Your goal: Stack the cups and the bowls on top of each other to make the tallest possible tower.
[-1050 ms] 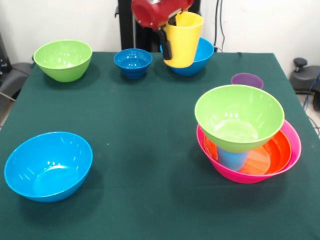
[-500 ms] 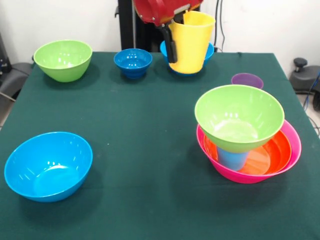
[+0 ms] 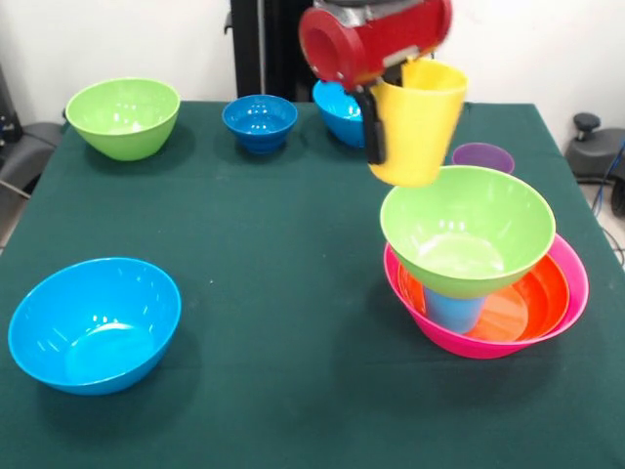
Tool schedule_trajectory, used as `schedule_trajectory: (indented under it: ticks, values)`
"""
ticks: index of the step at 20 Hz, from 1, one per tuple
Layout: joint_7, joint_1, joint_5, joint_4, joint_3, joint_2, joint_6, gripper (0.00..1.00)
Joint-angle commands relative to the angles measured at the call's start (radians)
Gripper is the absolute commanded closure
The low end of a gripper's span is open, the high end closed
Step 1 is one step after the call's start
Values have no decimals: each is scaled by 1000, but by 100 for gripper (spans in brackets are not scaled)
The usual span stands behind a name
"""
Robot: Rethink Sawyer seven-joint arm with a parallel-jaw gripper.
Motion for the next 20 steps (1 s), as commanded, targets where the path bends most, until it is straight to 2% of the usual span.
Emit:
schedule_trajectory:
  ticks: [1,7,12,20]
  values:
    - [190,98,13,-190,-102,154,134,100]
    - [155,128,3,-285,-114,236,136,100]
    - [133,138,-2,-326,-128,283,150,100]
    - [138,154,18,-325,-152,279,225,100]
